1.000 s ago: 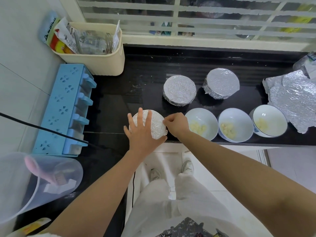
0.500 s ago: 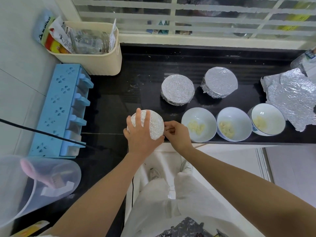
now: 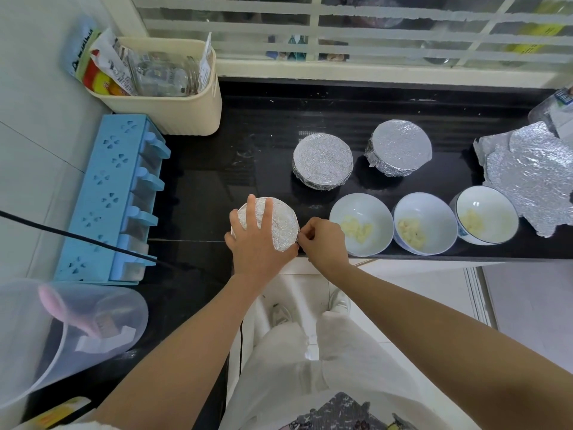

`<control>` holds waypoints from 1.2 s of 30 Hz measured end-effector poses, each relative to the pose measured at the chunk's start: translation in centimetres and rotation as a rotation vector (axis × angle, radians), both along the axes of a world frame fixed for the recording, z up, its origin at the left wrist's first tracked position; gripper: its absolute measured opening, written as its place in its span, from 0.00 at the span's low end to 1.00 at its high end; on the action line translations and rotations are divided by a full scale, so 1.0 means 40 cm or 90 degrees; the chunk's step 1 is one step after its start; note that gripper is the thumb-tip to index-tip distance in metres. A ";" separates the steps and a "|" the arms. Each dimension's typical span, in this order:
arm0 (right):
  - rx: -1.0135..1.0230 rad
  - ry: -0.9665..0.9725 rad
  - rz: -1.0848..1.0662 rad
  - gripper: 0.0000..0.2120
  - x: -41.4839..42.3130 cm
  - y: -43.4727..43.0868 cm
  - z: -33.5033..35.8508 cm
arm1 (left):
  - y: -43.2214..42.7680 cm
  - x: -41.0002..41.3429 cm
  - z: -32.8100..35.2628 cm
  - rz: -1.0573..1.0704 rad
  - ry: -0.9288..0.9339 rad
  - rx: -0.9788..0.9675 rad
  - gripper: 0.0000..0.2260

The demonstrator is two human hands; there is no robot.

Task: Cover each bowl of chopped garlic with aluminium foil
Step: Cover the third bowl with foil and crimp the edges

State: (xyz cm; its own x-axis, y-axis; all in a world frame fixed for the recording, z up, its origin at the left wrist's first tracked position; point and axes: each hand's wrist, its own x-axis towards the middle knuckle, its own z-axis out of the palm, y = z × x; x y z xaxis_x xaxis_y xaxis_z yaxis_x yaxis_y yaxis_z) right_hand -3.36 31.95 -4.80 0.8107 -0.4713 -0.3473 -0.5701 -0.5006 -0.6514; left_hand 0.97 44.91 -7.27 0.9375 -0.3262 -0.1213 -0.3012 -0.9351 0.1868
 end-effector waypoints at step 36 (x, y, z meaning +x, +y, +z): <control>-0.003 0.037 0.059 0.09 0.110 -0.034 0.021 | 0.008 0.061 0.036 -0.153 0.063 0.005 0.52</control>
